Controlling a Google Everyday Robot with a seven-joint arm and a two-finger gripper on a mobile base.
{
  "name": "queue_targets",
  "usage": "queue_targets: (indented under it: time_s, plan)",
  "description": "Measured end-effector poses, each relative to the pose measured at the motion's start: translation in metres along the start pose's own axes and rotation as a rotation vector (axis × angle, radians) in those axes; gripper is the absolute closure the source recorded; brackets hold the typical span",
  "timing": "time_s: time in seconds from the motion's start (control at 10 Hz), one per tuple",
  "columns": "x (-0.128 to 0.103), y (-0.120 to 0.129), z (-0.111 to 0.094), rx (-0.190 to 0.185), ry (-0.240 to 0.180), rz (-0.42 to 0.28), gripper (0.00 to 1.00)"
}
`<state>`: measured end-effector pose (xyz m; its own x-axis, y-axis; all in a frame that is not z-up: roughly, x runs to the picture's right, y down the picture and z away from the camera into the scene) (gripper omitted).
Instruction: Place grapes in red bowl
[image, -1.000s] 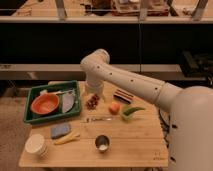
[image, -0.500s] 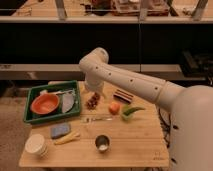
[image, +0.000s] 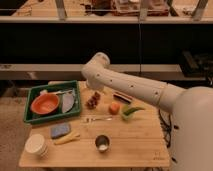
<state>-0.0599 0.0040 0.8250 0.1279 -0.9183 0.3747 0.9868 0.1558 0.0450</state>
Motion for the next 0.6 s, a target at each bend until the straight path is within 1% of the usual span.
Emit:
queue_targets:
  time_s: [0.2,0.3,0.4,0.5,0.6]
  plan:
    - [0.004,-0.007,0.025,-0.021,-0.032,-0.013,0.23]
    - [0.007,-0.007,0.038,-0.034,-0.055,-0.016,0.23]
    - [0.01,-0.006,0.05,-0.046,-0.089,-0.008,0.23]
    - [0.015,-0.005,0.061,-0.056,-0.108,-0.003,0.23]
    - [0.016,-0.007,0.075,-0.057,-0.149,0.003,0.23]
